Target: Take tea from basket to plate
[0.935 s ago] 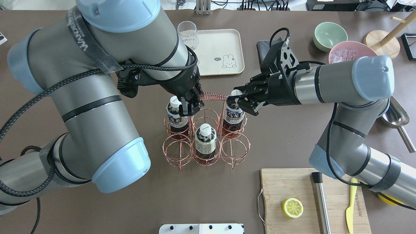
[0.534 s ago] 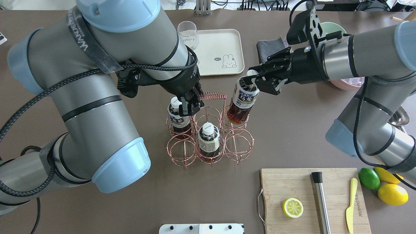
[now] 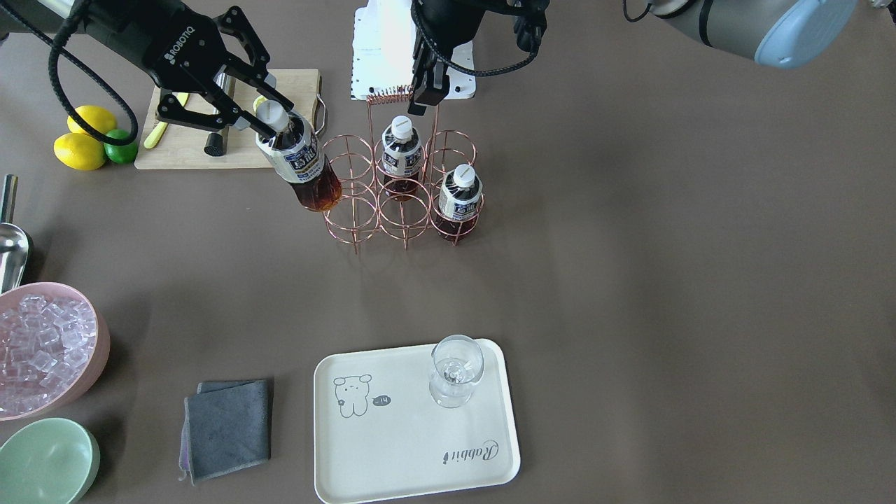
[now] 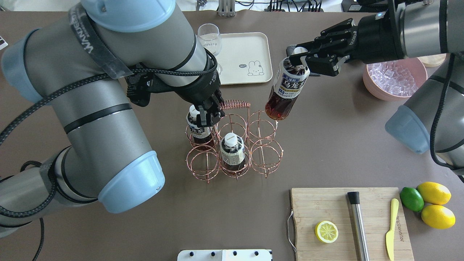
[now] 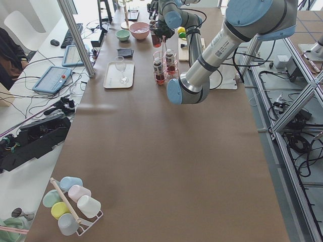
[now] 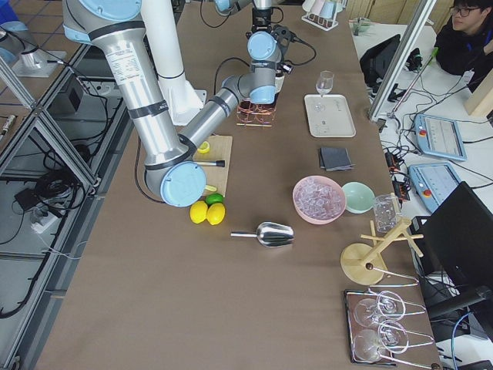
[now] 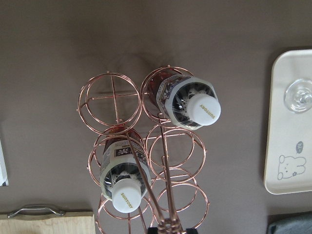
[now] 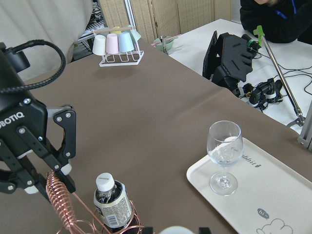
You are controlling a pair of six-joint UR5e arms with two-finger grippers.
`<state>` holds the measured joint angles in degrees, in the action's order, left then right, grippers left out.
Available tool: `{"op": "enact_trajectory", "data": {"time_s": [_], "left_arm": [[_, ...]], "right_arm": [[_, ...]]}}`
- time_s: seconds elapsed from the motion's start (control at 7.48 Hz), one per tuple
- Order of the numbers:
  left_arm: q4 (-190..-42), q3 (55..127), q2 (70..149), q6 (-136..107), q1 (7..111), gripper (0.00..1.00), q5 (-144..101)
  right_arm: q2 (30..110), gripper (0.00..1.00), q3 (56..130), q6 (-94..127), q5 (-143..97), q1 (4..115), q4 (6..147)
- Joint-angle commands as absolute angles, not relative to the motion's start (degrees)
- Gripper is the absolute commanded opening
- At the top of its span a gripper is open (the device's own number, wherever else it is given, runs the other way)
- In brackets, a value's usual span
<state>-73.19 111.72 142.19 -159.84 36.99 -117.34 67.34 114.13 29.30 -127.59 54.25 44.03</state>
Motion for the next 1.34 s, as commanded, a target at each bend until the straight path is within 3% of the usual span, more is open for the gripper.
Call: {"op": "enact_trajectory", "data": {"time_s": [0.0, 0.27, 0.67, 0.94, 1.2], "left_arm": [[-72.77, 114.24, 139.58, -159.09, 40.6, 0.0, -117.33], [-72.77, 121.08, 134.15, -157.68, 42.61, 0.0, -118.21], [-73.04, 134.62, 117.04, -146.22, 51.71, 0.0, -128.26], [-68.07, 133.6, 110.08, -128.16, 66.11, 0.0, -139.78], [-56.75, 128.36, 107.06, -103.75, 80.0, 0.0, -149.8]], "right_arm": [[66.71, 0.0, 112.6, 26.13, -126.13, 56.16, 43.95], [65.49, 0.0, 106.82, 20.15, -121.49, 56.16, 43.51], [56.8, 0.0, 92.52, 19.51, -113.32, 55.2, 37.74], [51.88, 0.0, 79.69, 19.86, -108.39, 54.41, 28.08], [45.21, 0.0, 70.44, 20.3, -105.3, 52.48, 26.98]]}}
